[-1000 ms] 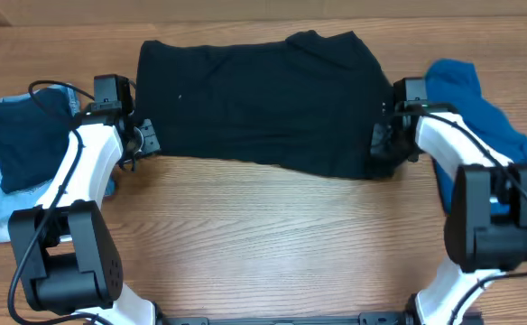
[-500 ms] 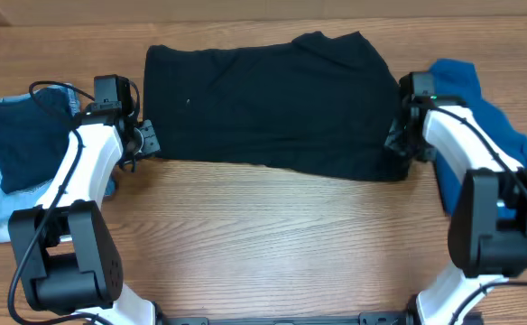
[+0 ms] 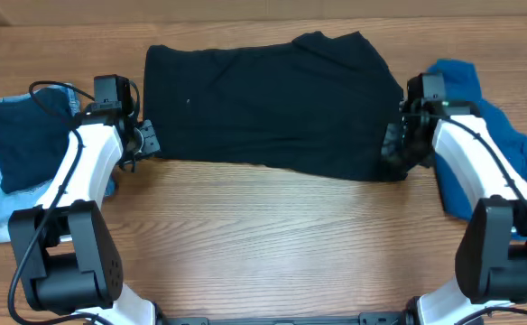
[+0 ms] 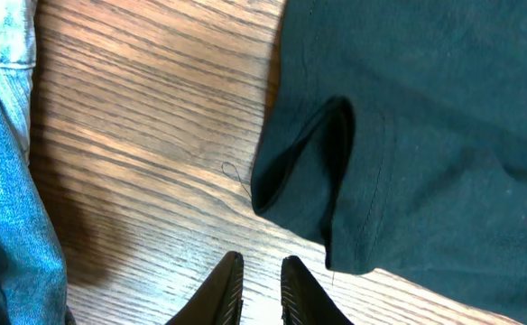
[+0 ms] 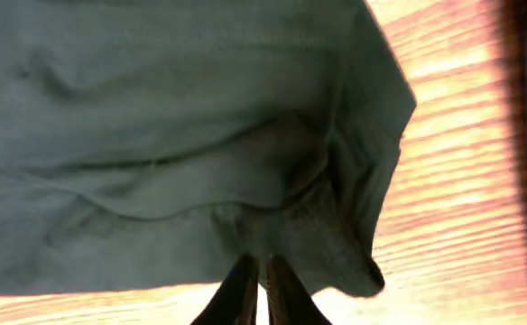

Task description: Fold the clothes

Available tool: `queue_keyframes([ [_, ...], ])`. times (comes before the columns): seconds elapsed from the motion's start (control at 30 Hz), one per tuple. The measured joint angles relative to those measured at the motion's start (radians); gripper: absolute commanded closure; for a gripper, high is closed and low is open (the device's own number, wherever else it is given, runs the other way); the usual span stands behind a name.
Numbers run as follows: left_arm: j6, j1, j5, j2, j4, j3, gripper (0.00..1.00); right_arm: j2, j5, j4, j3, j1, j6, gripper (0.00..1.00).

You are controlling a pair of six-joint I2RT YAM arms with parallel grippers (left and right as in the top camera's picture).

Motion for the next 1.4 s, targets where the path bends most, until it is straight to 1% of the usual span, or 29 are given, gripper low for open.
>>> queue_keyframes([
  [0.07,0.000,0.000,0.000,0.000,0.000,0.000,0.81,0.002,0.026,0.033,-0.036,0.000,0.000,0.88],
  [0.3,0.000,0.000,0.000,0.000,-0.008,0.000,0.81,0.002,0.106,0.170,-0.154,0.000,0.000,0.86],
  [0.33,0.000,0.000,0.000,0.000,-0.008,0.000,0.81,0.002,0.112,0.185,-0.168,0.000,0.000,0.80],
  [0.37,0.000,0.000,0.000,0.000,-0.008,0.000,0.81,0.002,0.123,0.192,-0.178,0.000,0.001,0.79],
  [0.43,0.000,0.000,0.000,0.000,-0.008,0.000,0.81,0.002,0.161,0.195,-0.191,0.000,0.012,0.73],
  [0.47,0.000,0.000,0.000,0.000,-0.008,0.000,0.80,0.002,0.176,0.201,-0.192,0.000,0.017,0.72],
  [0.6,0.005,0.000,0.000,0.000,-0.008,0.000,0.72,0.002,0.206,0.210,-0.192,0.000,0.023,0.71],
  [0.63,0.007,0.000,0.000,0.000,-0.006,0.000,0.68,0.002,0.210,0.209,-0.192,0.000,0.023,0.71],
  [0.7,0.013,0.000,0.001,0.000,0.005,0.000,0.67,0.002,0.212,0.209,-0.192,0.000,0.023,0.70],
  [0.87,0.018,0.000,0.001,0.000,0.008,0.000,0.66,0.002,0.213,0.207,-0.192,0.000,0.023,0.70],
  [0.97,0.018,0.000,0.006,0.000,0.012,0.000,0.71,0.002,0.208,0.207,-0.192,0.000,0.023,0.69],
  [1.03,0.018,0.000,0.049,0.000,0.021,0.000,0.71,0.002,0.204,0.206,-0.192,0.000,0.023,0.69],
  [1.13,0.018,-0.001,0.157,0.017,0.026,0.000,0.70,0.002,0.202,0.207,-0.192,0.000,0.023,0.69],
  [1.3,0.018,-0.019,0.205,0.101,0.035,0.000,0.70,0.002,0.202,0.201,-0.192,0.000,0.023,0.69],
  [1.4,0.018,-0.021,0.211,0.119,0.057,0.000,0.70,0.002,0.202,0.201,-0.192,0.000,0.024,0.68],
])
